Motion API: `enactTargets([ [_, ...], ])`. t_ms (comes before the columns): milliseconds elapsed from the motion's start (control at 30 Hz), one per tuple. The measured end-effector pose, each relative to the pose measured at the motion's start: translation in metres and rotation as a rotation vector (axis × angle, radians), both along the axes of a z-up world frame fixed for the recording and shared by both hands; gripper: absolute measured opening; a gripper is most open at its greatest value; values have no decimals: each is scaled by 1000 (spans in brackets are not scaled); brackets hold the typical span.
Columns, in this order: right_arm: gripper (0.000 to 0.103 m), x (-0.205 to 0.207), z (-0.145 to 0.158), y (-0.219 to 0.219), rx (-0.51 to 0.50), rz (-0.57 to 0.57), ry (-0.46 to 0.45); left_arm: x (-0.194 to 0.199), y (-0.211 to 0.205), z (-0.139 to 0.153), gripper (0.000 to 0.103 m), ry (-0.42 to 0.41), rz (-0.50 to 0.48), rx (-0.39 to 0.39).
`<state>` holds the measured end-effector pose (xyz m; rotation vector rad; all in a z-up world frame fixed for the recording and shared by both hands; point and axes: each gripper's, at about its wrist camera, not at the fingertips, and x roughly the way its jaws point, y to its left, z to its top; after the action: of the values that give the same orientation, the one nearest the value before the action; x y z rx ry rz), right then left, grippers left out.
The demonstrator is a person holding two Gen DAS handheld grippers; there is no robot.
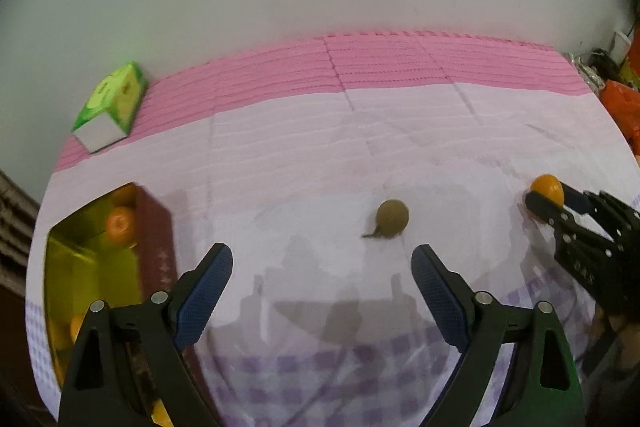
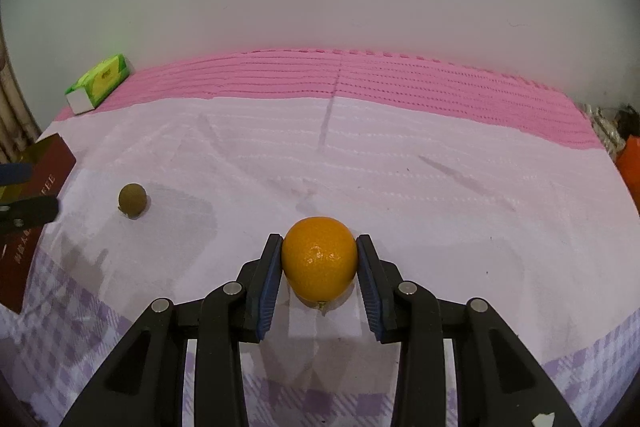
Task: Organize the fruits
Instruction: 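Grasp a small green fruit with the left gripper while the right gripper holds the orange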
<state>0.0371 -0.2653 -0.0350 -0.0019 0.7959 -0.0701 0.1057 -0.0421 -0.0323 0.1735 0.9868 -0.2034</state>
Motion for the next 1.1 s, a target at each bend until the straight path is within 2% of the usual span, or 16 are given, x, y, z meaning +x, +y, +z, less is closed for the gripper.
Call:
enactTargets([
  [67, 34, 1, -3, -2, 14, -5, 4, 8, -7, -7, 80, 24, -6, -3],
  [333, 34, -5, -4, -8, 34, -9, 0, 28, -28, -27, 69, 95, -36, -29],
  [500, 34, -6, -5, -11, 48, -8, 8, 40, -35, -40, 57, 138, -44, -49],
  [700, 34, -4, -6, -10, 51, -3, 20, 43, -39, -45, 46, 143, -52, -52],
  [900, 34, -3, -6, -9, 44, -5, 22, 43, -39, -42, 26, 148, -64, -75],
  [1100, 34, -2, -7, -7, 35, -5, 25, 33, -33, -38, 25, 151, -62, -97],
])
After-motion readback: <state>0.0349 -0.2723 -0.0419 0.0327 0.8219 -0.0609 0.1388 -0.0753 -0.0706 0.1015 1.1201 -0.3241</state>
